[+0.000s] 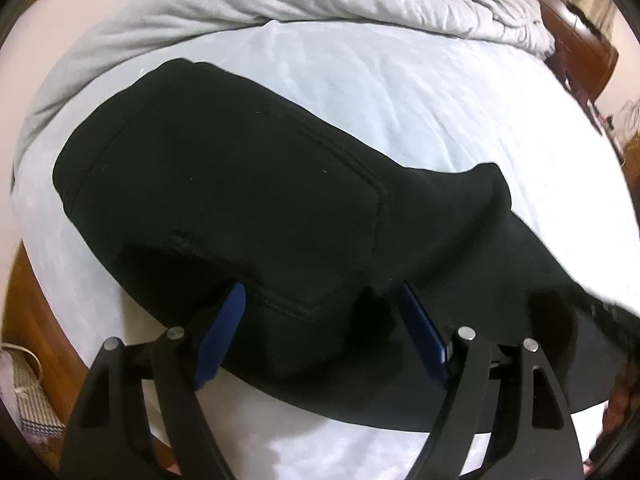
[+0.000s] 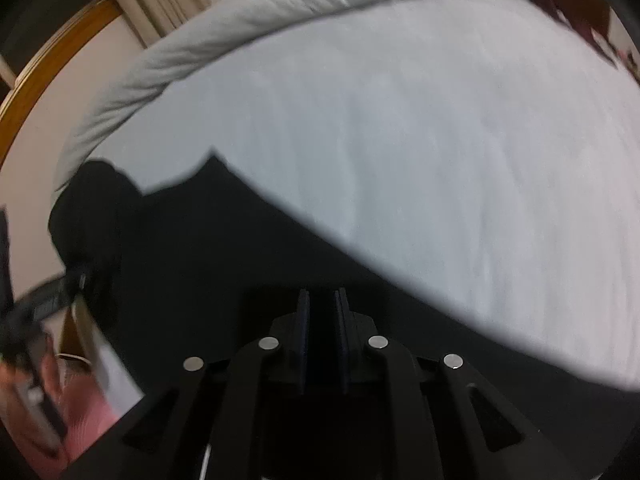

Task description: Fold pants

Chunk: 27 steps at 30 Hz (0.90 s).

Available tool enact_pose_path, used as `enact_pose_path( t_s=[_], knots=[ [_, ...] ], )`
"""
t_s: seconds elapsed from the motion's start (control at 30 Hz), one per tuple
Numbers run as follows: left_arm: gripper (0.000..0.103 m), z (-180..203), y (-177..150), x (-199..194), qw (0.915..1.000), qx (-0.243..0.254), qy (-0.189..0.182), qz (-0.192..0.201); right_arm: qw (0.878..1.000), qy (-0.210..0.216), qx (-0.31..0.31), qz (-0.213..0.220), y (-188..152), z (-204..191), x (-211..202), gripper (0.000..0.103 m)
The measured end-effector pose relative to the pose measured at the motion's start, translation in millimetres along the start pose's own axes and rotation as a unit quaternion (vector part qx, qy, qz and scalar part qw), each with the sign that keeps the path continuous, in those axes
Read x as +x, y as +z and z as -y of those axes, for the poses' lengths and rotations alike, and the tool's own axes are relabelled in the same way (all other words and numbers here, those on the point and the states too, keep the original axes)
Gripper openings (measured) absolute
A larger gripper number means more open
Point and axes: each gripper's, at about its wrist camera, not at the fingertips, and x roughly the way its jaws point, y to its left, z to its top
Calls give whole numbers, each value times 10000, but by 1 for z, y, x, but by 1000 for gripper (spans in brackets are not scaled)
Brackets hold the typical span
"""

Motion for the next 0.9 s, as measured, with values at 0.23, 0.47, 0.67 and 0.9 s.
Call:
enact_pose_path(
  t_s=[0.23, 0.47, 0.67, 0.9],
  knots=[
    [89, 7, 2, 15, 9993, 267, 78, -235, 9971, 284, 661, -241, -22, 35, 21, 6],
    [85, -63, 6, -43, 9990, -379, -254, 2, 9996, 160, 223, -22, -49, 3, -19, 19],
    [75, -132, 5, -40, 9902, -1369, -208, -182, 9992, 55, 308, -238, -74, -9, -1, 21],
    [60, -136, 18, -13, 9828, -1689, -647, -382, 9994, 74, 244, -254, -79, -4, -4, 26]
  ],
)
